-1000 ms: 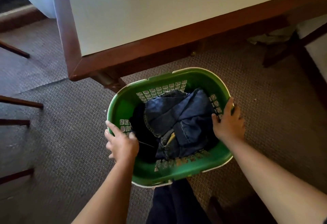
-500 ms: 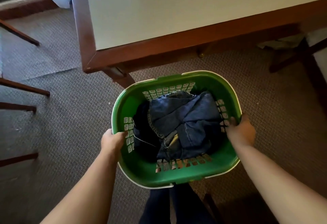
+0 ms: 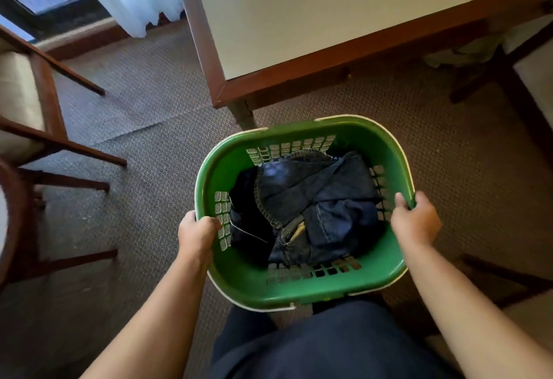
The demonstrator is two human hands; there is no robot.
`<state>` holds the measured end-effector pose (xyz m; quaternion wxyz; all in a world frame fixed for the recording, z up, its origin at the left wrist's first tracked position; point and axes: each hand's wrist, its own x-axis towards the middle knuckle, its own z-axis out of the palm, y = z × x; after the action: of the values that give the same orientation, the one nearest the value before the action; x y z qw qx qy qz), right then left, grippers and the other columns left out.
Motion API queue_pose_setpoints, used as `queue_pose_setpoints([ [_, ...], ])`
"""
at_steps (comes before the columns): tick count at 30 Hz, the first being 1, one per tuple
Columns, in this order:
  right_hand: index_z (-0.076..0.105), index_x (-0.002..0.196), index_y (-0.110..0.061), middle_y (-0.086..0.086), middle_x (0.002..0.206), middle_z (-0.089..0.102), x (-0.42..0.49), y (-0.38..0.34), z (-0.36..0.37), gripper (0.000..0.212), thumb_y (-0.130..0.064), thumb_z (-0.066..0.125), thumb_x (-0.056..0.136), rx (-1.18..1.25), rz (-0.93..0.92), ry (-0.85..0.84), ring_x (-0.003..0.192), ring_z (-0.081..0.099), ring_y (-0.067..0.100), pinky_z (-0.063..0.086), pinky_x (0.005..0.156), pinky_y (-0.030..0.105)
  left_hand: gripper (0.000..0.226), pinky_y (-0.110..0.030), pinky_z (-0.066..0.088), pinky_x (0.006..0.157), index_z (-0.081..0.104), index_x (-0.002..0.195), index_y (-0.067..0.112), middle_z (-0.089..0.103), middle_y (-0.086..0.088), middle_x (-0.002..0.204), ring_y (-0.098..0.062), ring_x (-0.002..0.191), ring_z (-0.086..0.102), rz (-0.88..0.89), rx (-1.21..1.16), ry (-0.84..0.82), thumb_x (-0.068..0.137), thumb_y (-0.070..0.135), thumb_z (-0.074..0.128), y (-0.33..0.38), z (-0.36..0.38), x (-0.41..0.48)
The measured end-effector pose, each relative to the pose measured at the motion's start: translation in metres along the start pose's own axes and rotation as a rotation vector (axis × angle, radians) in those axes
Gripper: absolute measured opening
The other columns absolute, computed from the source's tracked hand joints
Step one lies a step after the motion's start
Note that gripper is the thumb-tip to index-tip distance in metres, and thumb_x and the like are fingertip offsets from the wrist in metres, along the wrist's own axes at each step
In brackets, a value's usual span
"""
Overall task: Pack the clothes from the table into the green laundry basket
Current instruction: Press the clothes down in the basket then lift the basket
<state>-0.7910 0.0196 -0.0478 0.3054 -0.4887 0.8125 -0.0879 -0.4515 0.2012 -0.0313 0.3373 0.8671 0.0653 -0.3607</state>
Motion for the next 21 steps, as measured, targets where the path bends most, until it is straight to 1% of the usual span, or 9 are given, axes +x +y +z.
queue_pose_setpoints([
  [2,0.061,0.127,-0.015,0.015,0.118,0.068,-0.031,-0.004,0.005,0.042,-0.044,0.056,0.096,0.049,0.016,0.019,0.107,0.065,0.037,0.055,0.092,0.053,0.026,-0.04,0.054,0.063,0.061,0.094,0.008,0.065,-0.017,0.085,-0.03,0.072,0.061,0.024,-0.012,-0.023,0.07,-0.003,0.061,-0.006,-0.028,0.005],
  [5,0.063,0.126,-0.018,0.011,0.12,0.069,-0.073,-0.009,0.02,0.045,-0.049,0.057,0.093,0.096,0.035,0.064,0.109,0.065,0.035,0.054,0.094,0.053,0.023,-0.047,0.056,0.064,0.061,0.088,0.008,0.065,-0.019,0.083,-0.03,0.071,0.061,0.058,-0.014,-0.048,0.068,-0.003,0.06,-0.012,-0.074,0.022],
  [9,0.064,0.127,-0.016,0.012,0.122,0.07,-0.133,-0.015,0.039,0.048,-0.048,0.06,0.091,0.213,0.062,0.103,0.11,0.066,0.034,0.053,0.097,0.051,0.023,-0.04,0.05,0.056,0.06,0.076,0.009,0.06,-0.015,0.067,-0.028,0.061,0.057,0.133,0.02,-0.058,0.054,0.003,0.063,-0.01,-0.132,0.044],
  [12,0.058,0.137,-0.01,0.016,0.134,0.063,-0.174,-0.021,0.05,0.052,-0.039,0.064,0.094,0.334,0.111,0.115,0.121,0.06,0.038,0.048,0.105,0.049,0.02,-0.038,0.048,0.053,0.06,0.07,0.009,0.06,-0.013,0.062,-0.027,0.058,0.057,0.207,0.08,-0.05,0.051,0.007,0.063,0.002,-0.166,0.06],
  [14,0.056,0.14,-0.008,0.019,0.138,0.06,-0.194,-0.024,0.057,0.054,-0.036,0.065,0.095,0.344,0.135,0.13,0.126,0.057,0.039,0.045,0.108,0.048,0.017,-0.039,0.049,0.054,0.061,0.07,0.007,0.062,-0.014,0.063,-0.028,0.058,0.058,0.255,0.123,-0.041,0.054,0.008,0.065,0.013,-0.181,0.068],
  [17,0.056,0.14,-0.008,0.019,0.138,0.06,-0.216,-0.031,0.066,0.055,-0.037,0.064,0.095,0.353,0.157,0.131,0.126,0.057,0.04,0.044,0.108,0.047,0.017,-0.037,0.047,0.055,0.063,0.072,0.004,0.062,-0.014,0.063,-0.027,0.058,0.057,0.301,0.159,-0.051,0.055,0.007,0.065,0.03,-0.194,0.08],
  [21,0.056,0.141,-0.009,0.018,0.14,0.058,-0.232,-0.045,0.071,0.053,-0.037,0.062,0.096,0.353,0.188,0.139,0.127,0.056,0.04,0.043,0.107,0.046,0.027,-0.037,0.048,0.054,0.064,0.072,0.004,0.062,-0.013,0.062,-0.026,0.058,0.057,0.327,0.19,-0.078,0.047,0.013,0.061,0.047,-0.2,0.098],
])
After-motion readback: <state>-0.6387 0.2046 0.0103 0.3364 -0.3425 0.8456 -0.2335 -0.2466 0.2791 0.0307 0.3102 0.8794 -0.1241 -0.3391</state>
